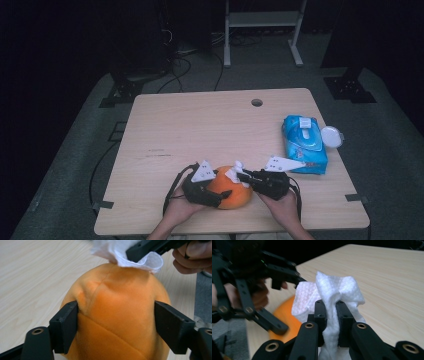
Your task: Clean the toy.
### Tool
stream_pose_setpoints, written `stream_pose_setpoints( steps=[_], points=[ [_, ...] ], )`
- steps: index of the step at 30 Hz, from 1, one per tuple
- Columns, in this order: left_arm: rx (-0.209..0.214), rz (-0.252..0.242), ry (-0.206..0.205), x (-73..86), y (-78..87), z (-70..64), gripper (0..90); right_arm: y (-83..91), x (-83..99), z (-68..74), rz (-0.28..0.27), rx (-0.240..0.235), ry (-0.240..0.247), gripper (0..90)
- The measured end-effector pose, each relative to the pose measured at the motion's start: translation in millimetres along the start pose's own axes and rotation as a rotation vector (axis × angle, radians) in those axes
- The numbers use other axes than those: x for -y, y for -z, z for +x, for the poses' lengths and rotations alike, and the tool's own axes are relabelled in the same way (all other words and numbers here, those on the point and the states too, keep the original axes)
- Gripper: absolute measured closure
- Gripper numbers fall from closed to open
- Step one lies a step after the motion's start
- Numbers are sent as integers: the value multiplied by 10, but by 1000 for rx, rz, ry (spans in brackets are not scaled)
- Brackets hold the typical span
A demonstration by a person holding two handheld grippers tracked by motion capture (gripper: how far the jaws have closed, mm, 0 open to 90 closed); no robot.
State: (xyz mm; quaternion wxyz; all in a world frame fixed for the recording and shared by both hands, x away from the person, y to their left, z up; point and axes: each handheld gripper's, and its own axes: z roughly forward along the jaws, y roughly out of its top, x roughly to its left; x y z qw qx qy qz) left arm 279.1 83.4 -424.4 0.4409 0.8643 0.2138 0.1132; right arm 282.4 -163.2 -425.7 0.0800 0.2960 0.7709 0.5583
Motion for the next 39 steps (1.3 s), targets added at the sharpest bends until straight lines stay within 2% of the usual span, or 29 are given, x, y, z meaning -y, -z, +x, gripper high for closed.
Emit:
stream_pose_setpoints(
  steps=[2,3,5,6,8,9,11,13,15,17,19,21,23,25,27,28,29,31,34,36,37,38,39],
  points=[
    [-3,0,-9,-10,-2,-19,242,-4,-12,5,8,4,19,806],
    [7,-4,1,-6,7,-3,234,-5,7,-18,14,4,12,806],
    [29,-21,45,0,31,59,183,0,60,-100,24,3,-23,806],
    [41,-22,81,-2,34,98,155,11,81,-132,24,9,-32,807],
    [61,-2,136,4,4,159,80,33,94,-163,27,15,-46,806],
    [68,-7,143,23,-12,168,88,36,93,-164,26,15,-48,806],
    [29,-2,103,15,-26,114,156,22,63,-117,28,24,-35,806],
    [7,-10,79,-23,-19,37,211,-8,-7,4,24,23,19,805],
    [4,-9,48,-51,-22,-28,220,-35,-49,74,14,-10,37,805],
    [19,-7,43,-51,-8,-27,207,-58,-57,113,34,-4,73,806],
    [51,-29,89,-33,13,50,179,-27,-17,41,38,-6,44,806],
    [73,-34,137,-26,9,109,140,16,1,-23,39,18,35,807],
    [67,-33,134,-25,-13,100,149,51,6,-88,34,39,12,806],
    [57,-29,124,-53,-42,49,150,45,-4,-70,31,39,1,806],
    [56,-24,98,-70,-52,8,149,10,-32,25,27,16,35,806],
    [64,-19,99,-67,-52,13,139,-21,-48,85,36,6,62,806],
    [73,-23,106,-55,-37,32,128,-32,-50,105,46,6,78,806],
    [94,-51,129,-32,13,108,122,-18,-28,59,48,-1,61,807],
    [91,-57,181,-16,50,210,53,42,-3,-25,43,18,46,807],
    [145,-26,241,23,-4,283,27,80,6,-78,36,20,26,807],
    [165,-21,246,43,-31,293,30,86,10,-95,36,20,22,807],
    [176,-28,243,52,-39,279,80,85,14,-108,36,20,15,806],
    [168,-34,221,44,-35,247,117,82,16,-118,38,20,14,807]
  ],
)
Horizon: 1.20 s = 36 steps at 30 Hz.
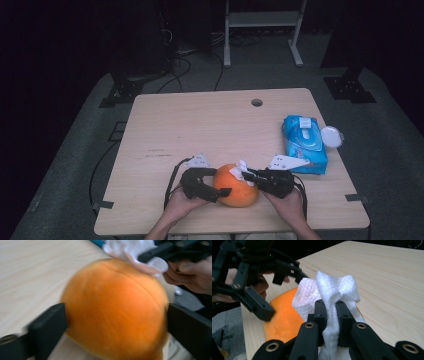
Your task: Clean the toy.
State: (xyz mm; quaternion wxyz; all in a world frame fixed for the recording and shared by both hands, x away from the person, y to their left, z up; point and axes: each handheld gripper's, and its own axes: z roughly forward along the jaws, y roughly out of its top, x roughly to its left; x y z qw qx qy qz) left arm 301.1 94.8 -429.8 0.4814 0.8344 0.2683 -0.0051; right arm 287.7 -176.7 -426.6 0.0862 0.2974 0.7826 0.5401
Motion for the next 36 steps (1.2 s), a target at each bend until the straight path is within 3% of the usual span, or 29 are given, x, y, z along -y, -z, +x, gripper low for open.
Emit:
stream_pose_setpoints(
  steps=[2,6,10,12,15,18,20,21,25,27,31,34,36],
  points=[
    [0,-21,-37,-28,27,-72,164,5,10,-24,2,10,-3,807],
    [-5,-51,-46,-27,6,-133,236,30,-6,-51,-8,33,-31,807],
    [-24,-41,-80,-40,-19,-219,257,24,-89,141,-23,11,44,806],
    [-16,-34,-82,-25,-32,-223,256,35,-99,143,-20,1,54,806],
    [1,-35,-65,-45,-14,-171,182,53,-39,41,5,-15,15,807],
    [-1,4,1,-44,-60,-76,37,83,1,-47,-1,-29,-22,808],
    [49,21,61,-5,-120,1,16,94,1,-72,0,-23,-23,807],
    [50,15,66,2,-134,5,18,93,4,-83,3,-20,-23,807],
    [19,-45,7,-36,-84,-79,243,87,4,-121,-6,1,-38,807],
    [3,-60,-22,-61,-66,-137,307,113,-43,-72,-32,1,-34,807],
    [-29,-53,-65,-82,-59,-224,336,136,-148,123,-64,-46,24,807],
    [-37,-41,-89,-85,-76,-258,331,108,-169,188,-29,-42,74,808],
    [-20,-40,-74,-77,-93,-237,275,118,-122,115,-9,-40,42,810]
  ],
)
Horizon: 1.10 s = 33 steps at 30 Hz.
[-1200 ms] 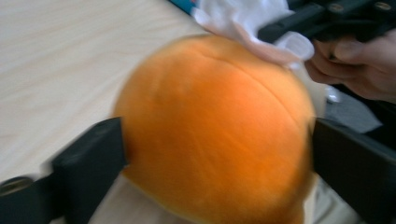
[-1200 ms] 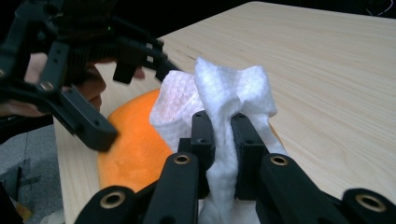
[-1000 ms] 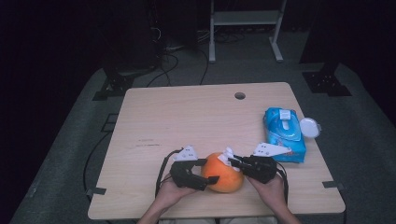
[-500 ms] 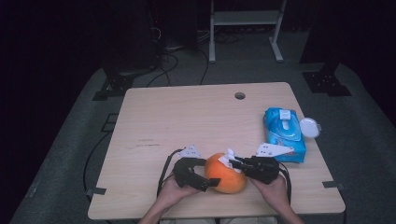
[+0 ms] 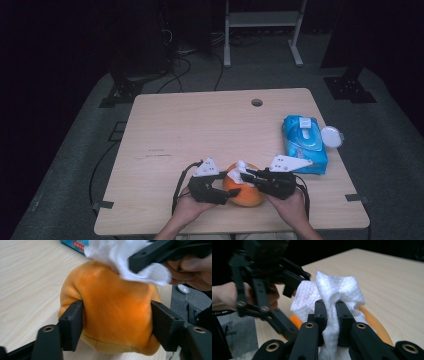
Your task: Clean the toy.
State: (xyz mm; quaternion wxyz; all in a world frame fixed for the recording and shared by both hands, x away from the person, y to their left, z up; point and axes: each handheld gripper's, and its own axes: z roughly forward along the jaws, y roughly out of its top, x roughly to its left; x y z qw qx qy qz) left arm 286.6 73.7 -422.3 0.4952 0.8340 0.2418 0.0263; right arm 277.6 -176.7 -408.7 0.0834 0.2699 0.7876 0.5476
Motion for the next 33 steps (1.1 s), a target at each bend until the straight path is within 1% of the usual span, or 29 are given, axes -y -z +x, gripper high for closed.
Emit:
stream_pose_setpoints(
  steps=[1,2,3,4,5,7,8,9,10,12,13,14,15,16,17,18,19,20,21,23,24,25,26,27,28,30,31,32,33],
  points=[
    [13,5,17,-1,-12,22,223,18,25,-37,9,7,-7,810],
    [10,16,34,-3,-28,46,161,40,44,-64,17,16,-6,810],
    [0,29,39,-2,-41,60,104,67,56,-85,24,25,-8,809],
    [2,43,60,7,-69,83,71,80,60,-92,29,30,-8,810],
    [18,53,87,22,-95,111,40,88,65,-102,34,36,-2,810],
    [37,49,125,44,-114,142,45,81,75,-110,36,40,-5,810],
    [37,32,117,44,-92,135,96,72,72,-108,38,42,-3,809],
    [34,19,103,38,-73,119,182,68,61,-99,38,47,-3,809],
    [23,9,84,23,-53,88,237,71,48,-94,36,51,0,809],
    [6,-10,46,-14,-30,18,284,104,-34,-26,15,55,29,809],
    [1,-12,21,-34,-30,-29,296,113,-74,12,4,47,47,809],
    [-11,-11,-12,-55,-43,-86,304,110,-126,77,-5,25,66,809],
    [-25,-5,-52,-73,-62,-149,305,78,-168,158,1,12,97,809],
    [-46,6,-91,-82,-78,-208,305,20,-194,239,25,7,138,809],
    [-63,22,-117,-82,-88,-241,306,-43,-198,308,60,13,163,809],
    [-68,25,-120,-73,-88,-244,306,-82,-191,330,80,27,185,809],
    [-60,17,-106,-57,-84,-231,307,-84,-188,316,85,31,180,810],
    [-55,17,-103,-46,-82,-219,310,-58,-187,264,81,32,154,810],
    [-56,17,-104,-43,-84,-221,310,14,-183,162,75,61,125,810],
    [-47,16,-111,-34,-92,-227,307,101,-161,53,70,96,96,810],
    [-41,16,-110,-35,-92,-225,294,174,-118,-59,65,100,49,810],
    [-31,15,-100,-43,-90,-211,272,199,-92,-101,68,95,27,810],
    [-25,13,-80,-56,-88,-193,217,217,-58,-135,67,82,10,810],
    [-24,14,-56,-69,-87,-167,137,221,-35,-143,66,69,-1,810],
    [-14,14,-20,-75,-92,-136,90,216,-27,-134,67,62,6,811],
    [13,25,27,-57,-112,-80,66,196,-35,-99,73,52,20,810],
    [16,33,31,-44,-122,-70,70,175,-38,-75,78,45,24,810],
    [21,28,33,-32,-124,-70,103,157,-36,-63,79,45,29,811],
    [13,23,28,-30,-117,-77,158,140,-39,-50,81,49,30,810]
  ],
)
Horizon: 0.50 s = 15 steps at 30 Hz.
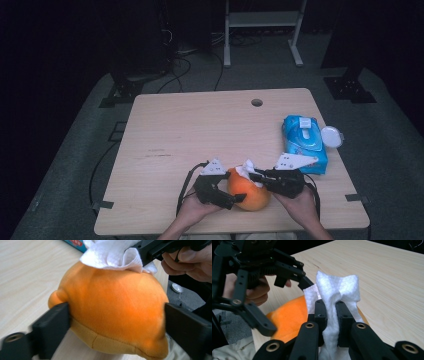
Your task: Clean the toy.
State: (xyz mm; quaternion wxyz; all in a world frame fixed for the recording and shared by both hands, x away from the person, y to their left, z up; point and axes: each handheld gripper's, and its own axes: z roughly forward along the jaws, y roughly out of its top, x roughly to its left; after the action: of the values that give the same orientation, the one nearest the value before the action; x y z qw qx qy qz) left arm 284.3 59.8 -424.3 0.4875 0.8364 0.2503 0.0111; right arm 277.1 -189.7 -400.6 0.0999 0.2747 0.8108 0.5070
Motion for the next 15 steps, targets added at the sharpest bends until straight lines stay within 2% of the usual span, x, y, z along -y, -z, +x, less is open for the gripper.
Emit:
stream_pose_setpoints(
  steps=[3,6,7,8,9,13,15],
  points=[
    [-35,-18,-42,-9,16,-82,249,-50,-62,114,-12,-17,21,810],
    [-59,-3,-98,-12,14,-161,262,-151,-128,306,6,-56,82,810],
    [-66,-1,-105,-2,25,-167,262,-179,-138,341,17,-55,105,810],
    [-65,-7,-102,4,33,-164,274,-176,-146,333,26,-44,116,811],
    [-64,-7,-102,10,40,-160,278,-157,-148,296,20,-37,105,810],
    [-48,-8,-108,15,31,-162,272,-1,-64,6,7,30,13,811],
    [-38,-3,-106,-19,44,-140,194,23,-16,-44,4,16,-5,811]
  ],
)
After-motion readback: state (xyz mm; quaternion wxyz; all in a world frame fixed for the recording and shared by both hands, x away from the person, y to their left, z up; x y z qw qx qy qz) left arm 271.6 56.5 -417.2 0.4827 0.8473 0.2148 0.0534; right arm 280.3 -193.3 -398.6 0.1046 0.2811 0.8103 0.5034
